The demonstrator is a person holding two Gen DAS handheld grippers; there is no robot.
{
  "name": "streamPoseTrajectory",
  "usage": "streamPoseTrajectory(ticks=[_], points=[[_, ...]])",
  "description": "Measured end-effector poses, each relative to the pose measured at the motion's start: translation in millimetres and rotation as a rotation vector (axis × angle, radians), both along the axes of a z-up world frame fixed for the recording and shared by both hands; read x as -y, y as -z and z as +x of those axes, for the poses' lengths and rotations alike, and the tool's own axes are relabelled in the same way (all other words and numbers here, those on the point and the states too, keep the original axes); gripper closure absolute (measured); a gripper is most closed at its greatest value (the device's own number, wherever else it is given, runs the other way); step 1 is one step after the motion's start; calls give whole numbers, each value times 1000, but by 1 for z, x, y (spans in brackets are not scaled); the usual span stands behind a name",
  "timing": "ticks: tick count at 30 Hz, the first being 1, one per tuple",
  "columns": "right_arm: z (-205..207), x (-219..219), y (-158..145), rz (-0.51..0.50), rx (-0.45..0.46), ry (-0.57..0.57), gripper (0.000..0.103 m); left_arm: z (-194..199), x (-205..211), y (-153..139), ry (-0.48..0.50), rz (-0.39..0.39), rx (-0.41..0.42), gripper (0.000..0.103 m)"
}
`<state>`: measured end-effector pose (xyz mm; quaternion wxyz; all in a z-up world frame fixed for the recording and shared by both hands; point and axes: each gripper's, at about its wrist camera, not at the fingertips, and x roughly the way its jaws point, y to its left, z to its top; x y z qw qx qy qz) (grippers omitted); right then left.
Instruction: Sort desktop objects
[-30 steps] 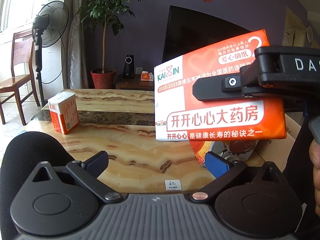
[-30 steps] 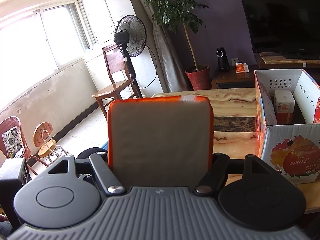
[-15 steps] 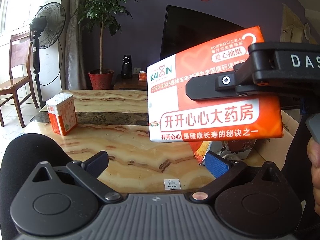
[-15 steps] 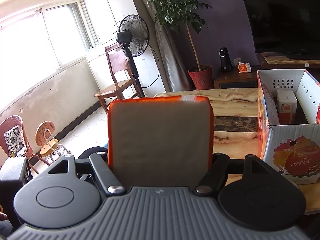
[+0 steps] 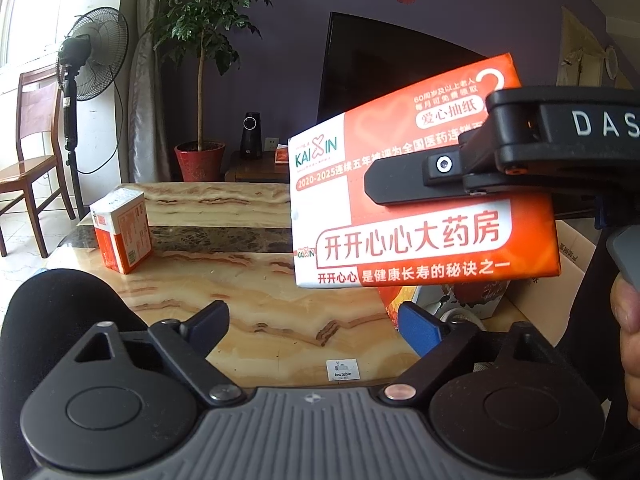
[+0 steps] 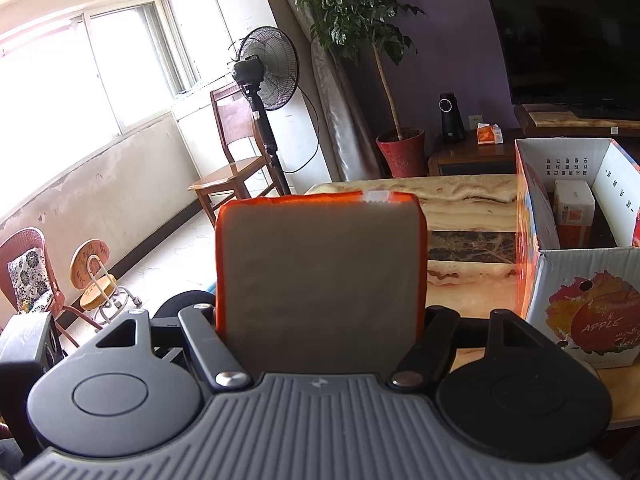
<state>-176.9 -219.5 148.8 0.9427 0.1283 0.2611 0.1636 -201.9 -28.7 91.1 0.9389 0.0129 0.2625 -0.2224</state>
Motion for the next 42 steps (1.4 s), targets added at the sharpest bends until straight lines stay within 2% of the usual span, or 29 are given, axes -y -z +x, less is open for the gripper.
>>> streamPoseTrajectory(ticks=[2,6,10,13,17,22,23,24,25,30,36,39,42], points=[[0,-1,0,0,0,0,29,0,0,0,0,-2,0,19],[0,0,0,3,1,1,29,2,0,2,1,-2,3,23],[0,1,0,6,2,2,29,3,-1,3,1,-4,5,35],[0,2,0,9,2,2,29,4,-2,4,0,-7,1,40],[1,2,0,11,3,2,29,5,-4,5,-1,-10,-5,44],[-3,0,0,10,5,3,29,6,-4,6,12,-18,-12,42],[-4,0,-1,11,6,3,29,6,-4,5,12,-17,-11,40],[-4,0,-1,11,6,3,29,6,-4,5,11,-16,-9,31],[-4,0,-1,12,6,3,29,6,-4,5,11,-16,-8,26],[-4,2,-2,12,8,2,29,6,-3,4,8,-12,-1,18],[-4,3,-2,12,10,2,29,5,-2,3,20,-15,6,19],[-4,3,-3,12,11,2,29,2,-1,2,29,-10,12,30],[-4,2,-2,12,11,2,29,1,-1,2,30,-11,10,32]])
